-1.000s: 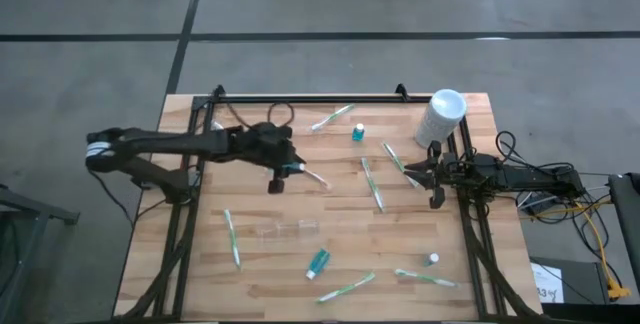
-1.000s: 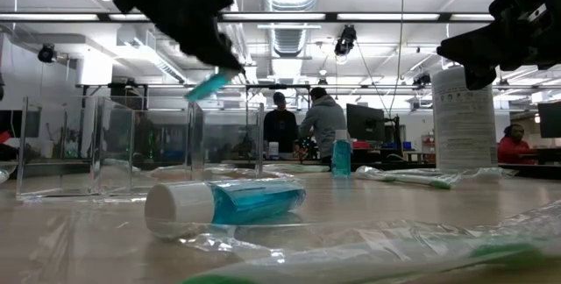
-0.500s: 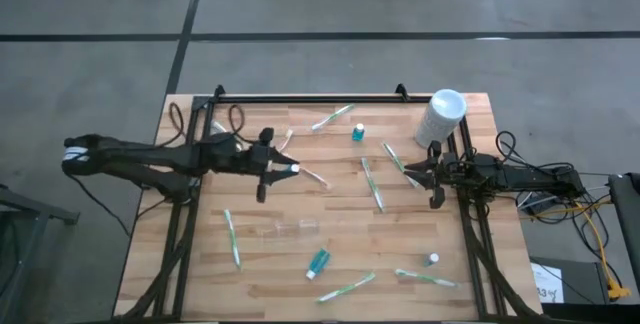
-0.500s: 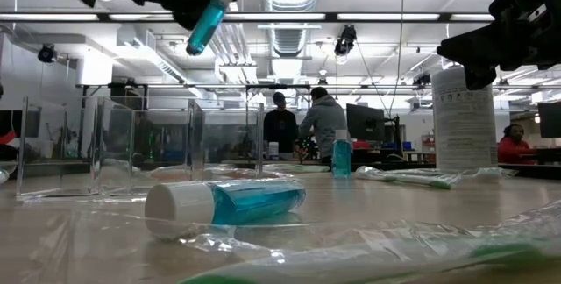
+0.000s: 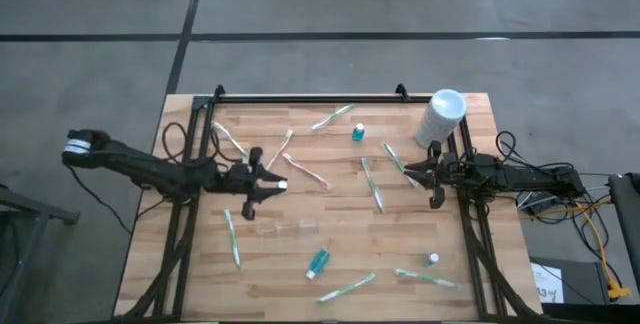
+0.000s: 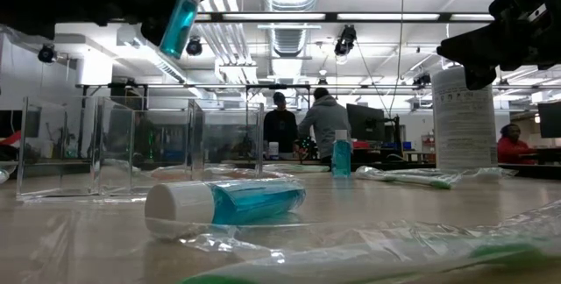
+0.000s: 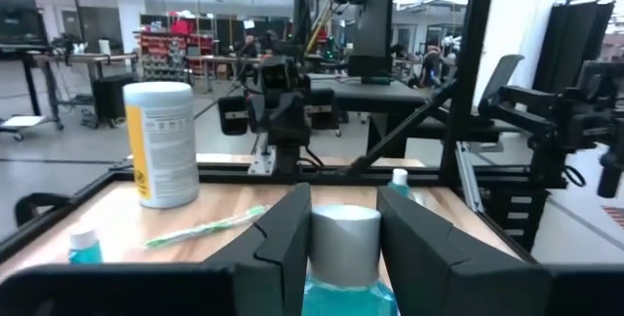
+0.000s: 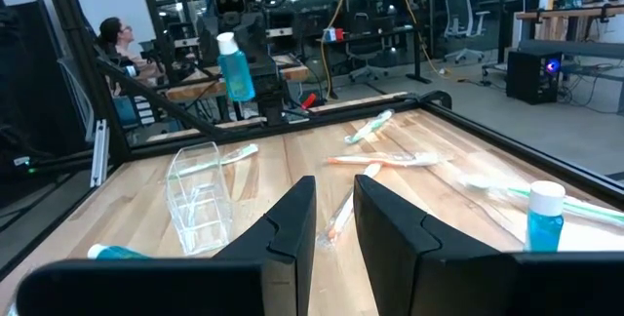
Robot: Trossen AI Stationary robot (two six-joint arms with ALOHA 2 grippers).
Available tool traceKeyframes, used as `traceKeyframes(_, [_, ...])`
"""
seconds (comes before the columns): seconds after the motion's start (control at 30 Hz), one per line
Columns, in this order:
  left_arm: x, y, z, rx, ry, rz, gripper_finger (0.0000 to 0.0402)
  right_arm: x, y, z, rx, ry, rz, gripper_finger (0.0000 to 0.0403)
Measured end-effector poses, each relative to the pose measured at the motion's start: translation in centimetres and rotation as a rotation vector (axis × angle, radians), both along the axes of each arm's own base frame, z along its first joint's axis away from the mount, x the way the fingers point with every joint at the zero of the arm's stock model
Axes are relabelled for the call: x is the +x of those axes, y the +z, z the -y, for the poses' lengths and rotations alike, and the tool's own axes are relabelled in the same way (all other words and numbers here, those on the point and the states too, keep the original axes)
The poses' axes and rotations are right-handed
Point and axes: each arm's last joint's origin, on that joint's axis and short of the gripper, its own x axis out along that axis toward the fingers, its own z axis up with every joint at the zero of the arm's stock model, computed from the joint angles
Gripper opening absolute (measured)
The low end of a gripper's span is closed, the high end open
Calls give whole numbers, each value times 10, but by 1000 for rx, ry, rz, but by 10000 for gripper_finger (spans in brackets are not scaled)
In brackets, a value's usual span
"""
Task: Pick & Place toothbrushing station
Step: Put the blue mouthwash into the transparent organizer
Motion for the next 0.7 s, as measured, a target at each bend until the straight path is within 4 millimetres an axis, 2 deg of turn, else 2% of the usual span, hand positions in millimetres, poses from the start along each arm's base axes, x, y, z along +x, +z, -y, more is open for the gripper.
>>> traceKeyframes(0.7, [28,-39,30,-182,-106,-80,115,0,0,0,0,0,0,68])
